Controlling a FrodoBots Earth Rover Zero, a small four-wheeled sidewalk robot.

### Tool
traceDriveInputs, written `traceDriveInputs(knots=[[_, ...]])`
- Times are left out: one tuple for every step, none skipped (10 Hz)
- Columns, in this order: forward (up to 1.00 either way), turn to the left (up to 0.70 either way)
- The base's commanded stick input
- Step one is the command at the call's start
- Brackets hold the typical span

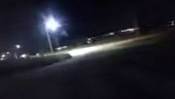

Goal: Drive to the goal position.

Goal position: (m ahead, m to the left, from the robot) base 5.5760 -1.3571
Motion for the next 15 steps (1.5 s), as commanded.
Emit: traceDriveInputs(knots=[[0.70, -0.05], [0.70, -0.23], [0.70, -0.27], [0.70, -0.26], [0.70, -0.10], [0.70, 0.00], [0.70, 0.00], [0.70, 0.00], [0.70, 0.00], [0.70, 0.00], [0.70, 0.00], [0.70, -0.03], [0.70, -0.21], [0.70, -0.27], [0.00, 0.00]])
